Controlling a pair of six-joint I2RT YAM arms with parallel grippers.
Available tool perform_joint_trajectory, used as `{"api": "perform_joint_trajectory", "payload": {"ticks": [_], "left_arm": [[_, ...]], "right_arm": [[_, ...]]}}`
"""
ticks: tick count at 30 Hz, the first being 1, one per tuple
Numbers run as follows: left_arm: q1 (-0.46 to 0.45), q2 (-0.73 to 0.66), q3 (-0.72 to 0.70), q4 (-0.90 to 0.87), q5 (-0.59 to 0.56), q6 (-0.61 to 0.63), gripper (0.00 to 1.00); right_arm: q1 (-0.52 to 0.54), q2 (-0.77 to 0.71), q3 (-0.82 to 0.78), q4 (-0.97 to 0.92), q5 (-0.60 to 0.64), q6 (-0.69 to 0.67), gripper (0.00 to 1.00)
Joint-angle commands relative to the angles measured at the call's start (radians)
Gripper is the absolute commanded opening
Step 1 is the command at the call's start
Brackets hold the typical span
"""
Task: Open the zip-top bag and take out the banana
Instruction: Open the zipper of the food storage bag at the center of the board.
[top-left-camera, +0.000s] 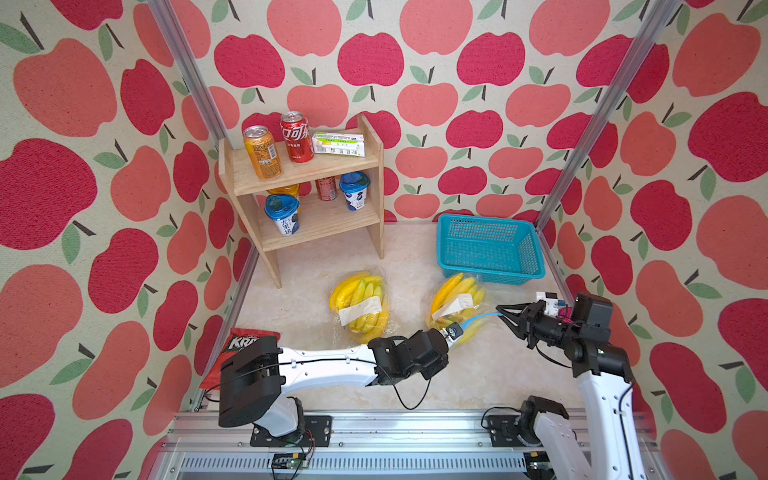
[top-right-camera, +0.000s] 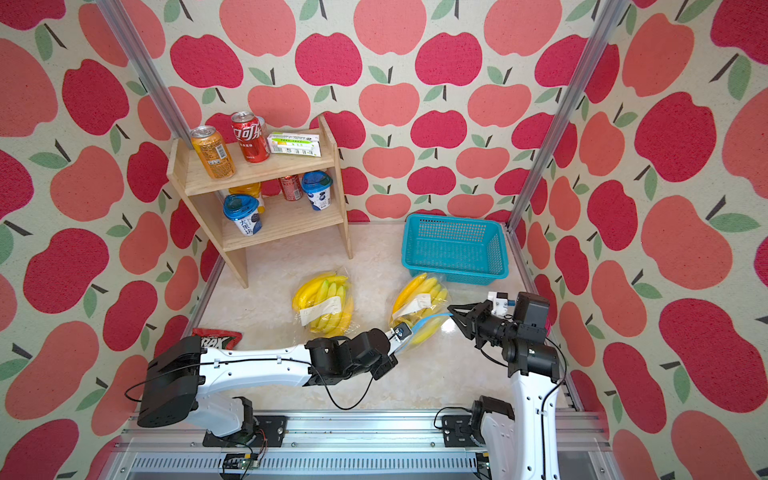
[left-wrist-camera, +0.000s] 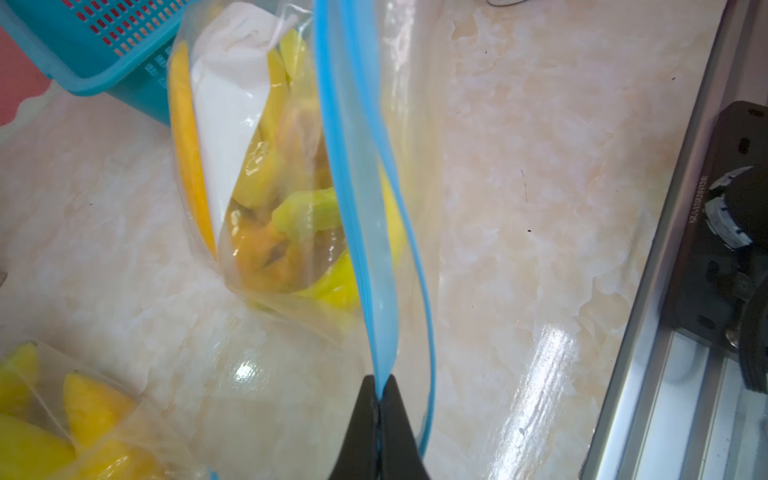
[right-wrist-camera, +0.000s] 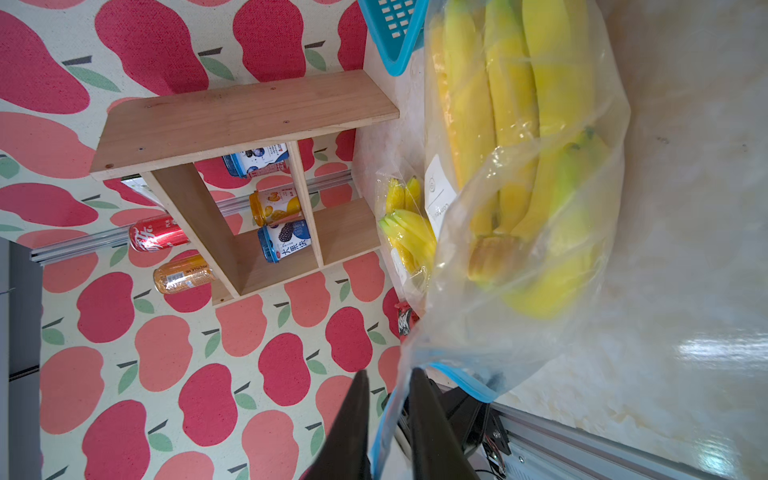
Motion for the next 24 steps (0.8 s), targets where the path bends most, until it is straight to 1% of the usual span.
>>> {"api": "perform_joint_trajectory", "payload": {"ticks": [1, 2, 4, 5, 7, 10, 12, 13, 16, 17, 20, 22, 24], "left_arm": [[0.003, -0.016, 0.049, -0.028, -0.129, -0.044, 0.0], [-0.002, -0.016, 0.054, -0.026, -0.145, -0.044, 0.0], [-0.01, -0.008, 0.067, -0.021, -0.161, -0.044, 0.0], [-0.012, -0.004, 0.072, -0.015, -0.159, -0.045, 0.0], [-0.011, 0.005, 0.081, -0.005, -0.156, -0.051, 0.0], [-0.01, 0.021, 0.1, 0.004, -0.151, -0.051, 0.0], [-0.004, 0.033, 0.118, 0.006, -0.147, -0.06, 0.0], [0.002, 0.036, 0.124, 0.012, -0.138, -0.064, 0.0], [0.007, 0.059, 0.147, 0.034, -0.128, -0.06, 0.0], [0.007, 0.069, 0.16, 0.033, -0.124, -0.054, 0.0], [0.004, 0.092, 0.188, 0.037, -0.108, -0.045, 0.0], [0.004, 0.101, 0.2, 0.04, -0.106, -0.049, 0.0], [0.004, 0.104, 0.207, 0.052, -0.096, -0.049, 0.0]], "right_arm": [[0.005, -0.002, 0.068, -0.167, 0.082, -0.166, 0.5], [0.005, -0.008, 0.085, -0.195, 0.1, -0.187, 0.57], [0.005, -0.024, 0.128, -0.234, 0.131, -0.221, 0.65], [0.005, -0.026, 0.156, -0.262, 0.151, -0.243, 0.72], [0.005, -0.02, 0.215, -0.322, 0.185, -0.286, 0.74], [0.008, -0.035, 0.257, -0.384, 0.207, -0.321, 0.74], [0.013, -0.072, 0.248, -0.41, 0.223, -0.326, 0.73], [0.018, -0.095, 0.226, -0.415, 0.227, -0.323, 0.7], [0.038, -0.169, 0.123, -0.412, 0.206, -0.286, 0.56], [0.049, -0.201, 0.082, -0.405, 0.199, -0.268, 0.54], [0.08, -0.306, 0.006, -0.364, 0.208, -0.196, 0.52], [0.092, -0.353, -0.022, -0.357, 0.224, -0.163, 0.52], [0.099, -0.371, -0.068, -0.34, 0.207, -0.144, 0.53]]}}
